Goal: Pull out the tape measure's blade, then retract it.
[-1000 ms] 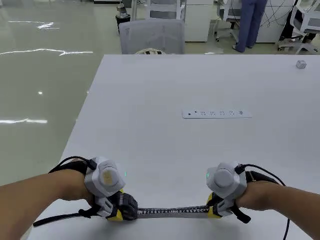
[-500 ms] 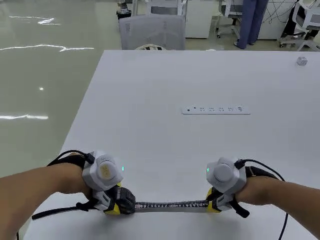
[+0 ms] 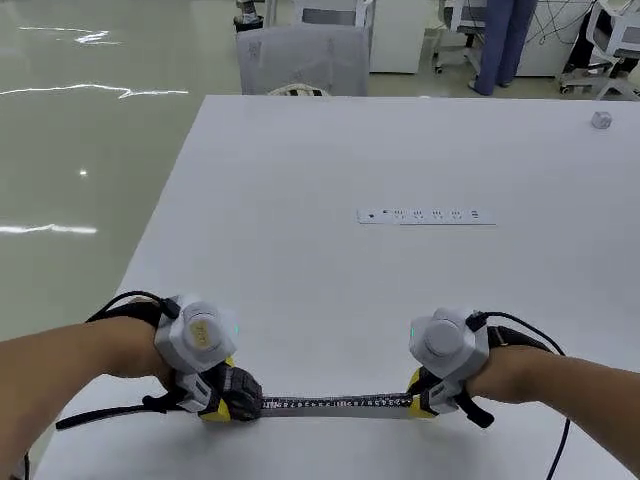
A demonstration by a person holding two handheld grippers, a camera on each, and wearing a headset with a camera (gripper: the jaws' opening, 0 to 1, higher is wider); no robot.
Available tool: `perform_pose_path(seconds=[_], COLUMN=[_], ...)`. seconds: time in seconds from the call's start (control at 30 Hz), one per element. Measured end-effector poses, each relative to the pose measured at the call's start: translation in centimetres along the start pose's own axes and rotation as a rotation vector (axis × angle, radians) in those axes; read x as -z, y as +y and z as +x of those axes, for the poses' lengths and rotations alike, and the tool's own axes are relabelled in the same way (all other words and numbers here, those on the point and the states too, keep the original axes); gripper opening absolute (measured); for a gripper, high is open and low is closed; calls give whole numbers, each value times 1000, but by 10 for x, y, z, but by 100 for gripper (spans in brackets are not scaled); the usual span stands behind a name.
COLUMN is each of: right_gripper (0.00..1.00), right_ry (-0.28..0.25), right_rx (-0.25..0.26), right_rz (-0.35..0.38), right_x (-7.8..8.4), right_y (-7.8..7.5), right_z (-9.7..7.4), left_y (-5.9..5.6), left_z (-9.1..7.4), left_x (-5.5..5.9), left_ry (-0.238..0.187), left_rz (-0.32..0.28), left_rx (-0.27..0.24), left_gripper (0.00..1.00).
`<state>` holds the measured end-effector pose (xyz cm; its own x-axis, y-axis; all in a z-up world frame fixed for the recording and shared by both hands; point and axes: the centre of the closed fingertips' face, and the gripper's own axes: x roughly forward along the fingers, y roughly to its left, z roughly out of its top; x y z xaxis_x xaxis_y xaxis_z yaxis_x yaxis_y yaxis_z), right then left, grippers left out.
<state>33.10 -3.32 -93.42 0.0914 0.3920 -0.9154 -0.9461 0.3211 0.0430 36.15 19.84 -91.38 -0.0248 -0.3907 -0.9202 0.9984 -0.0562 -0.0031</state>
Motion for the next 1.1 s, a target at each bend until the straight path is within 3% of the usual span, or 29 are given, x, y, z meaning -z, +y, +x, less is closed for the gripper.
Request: perform_pose_path(seconds=[0.63, 0.73, 0.77, 1.1], right_gripper=[12, 12, 12, 12], right_ry=[-7, -5, 5, 14], right_rx=[9, 10, 7, 10], right_rz=[5, 4, 13, 12], right_x=[6, 9, 17, 20], right_y=[-3, -4, -4, -5], right_z=[-4, -3, -5, -5], left_y=[1, 1, 0, 0], left_z=[0, 0, 0, 0], left_x=[0, 0, 0, 0], left_ry=[-2, -3, -6, -11], left_rz=[-6, -5, -8, -10], left_rx=[4, 4, 6, 6], left_gripper=[34, 34, 34, 34])
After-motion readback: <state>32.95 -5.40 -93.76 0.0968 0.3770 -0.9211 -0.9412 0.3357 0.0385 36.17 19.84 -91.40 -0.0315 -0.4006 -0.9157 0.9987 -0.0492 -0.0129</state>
